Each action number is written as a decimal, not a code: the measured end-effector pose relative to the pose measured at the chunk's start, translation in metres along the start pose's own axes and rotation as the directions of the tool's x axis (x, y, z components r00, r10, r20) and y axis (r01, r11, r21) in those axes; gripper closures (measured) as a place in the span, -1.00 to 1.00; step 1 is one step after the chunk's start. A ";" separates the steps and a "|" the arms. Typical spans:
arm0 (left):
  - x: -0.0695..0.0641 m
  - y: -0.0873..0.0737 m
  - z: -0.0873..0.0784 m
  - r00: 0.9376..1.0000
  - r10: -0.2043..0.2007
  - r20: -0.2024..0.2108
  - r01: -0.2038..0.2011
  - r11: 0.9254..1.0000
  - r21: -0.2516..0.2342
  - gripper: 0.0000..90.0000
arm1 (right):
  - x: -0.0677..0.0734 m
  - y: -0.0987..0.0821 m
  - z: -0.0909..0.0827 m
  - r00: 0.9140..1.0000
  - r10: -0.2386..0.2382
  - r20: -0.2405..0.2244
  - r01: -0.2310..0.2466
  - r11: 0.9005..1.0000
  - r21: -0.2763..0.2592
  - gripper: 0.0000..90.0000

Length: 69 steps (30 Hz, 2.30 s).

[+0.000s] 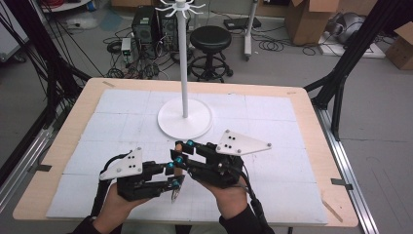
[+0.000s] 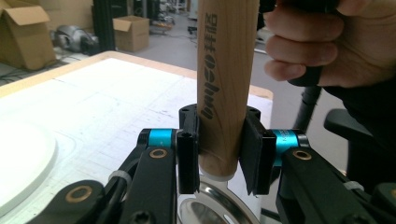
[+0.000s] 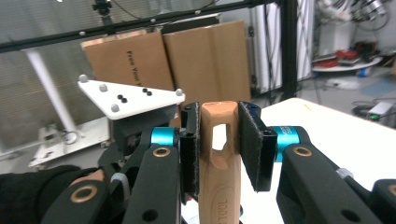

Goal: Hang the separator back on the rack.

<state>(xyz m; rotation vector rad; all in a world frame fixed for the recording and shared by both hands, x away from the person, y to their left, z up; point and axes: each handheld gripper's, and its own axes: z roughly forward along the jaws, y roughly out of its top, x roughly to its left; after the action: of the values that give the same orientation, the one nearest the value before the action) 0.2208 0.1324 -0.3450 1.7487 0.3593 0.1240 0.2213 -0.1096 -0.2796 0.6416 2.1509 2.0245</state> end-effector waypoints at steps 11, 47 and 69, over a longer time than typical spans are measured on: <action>-0.001 0.006 -0.003 0.971 0.010 0.238 -0.005 1.000 -0.023 0.57 | -0.024 -0.007 -0.009 0.959 -0.069 -0.273 0.078 0.997 0.021 -0.44; 0.010 0.001 -0.008 0.998 -0.059 0.018 0.061 0.993 -0.097 -0.24 | -0.022 -0.009 -0.007 0.991 -0.009 -0.134 0.009 1.000 -0.002 0.60; 0.008 0.006 0.015 0.998 -0.028 0.048 0.031 0.998 -0.062 0.49 | -0.011 -0.013 -0.010 1.000 0.004 0.022 -0.005 1.000 0.017 0.60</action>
<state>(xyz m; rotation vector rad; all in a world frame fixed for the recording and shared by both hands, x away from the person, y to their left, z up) 0.2337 0.1199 -0.3432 1.6809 0.3431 0.0722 0.2244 -0.1228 -0.2936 0.6680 2.1582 1.9945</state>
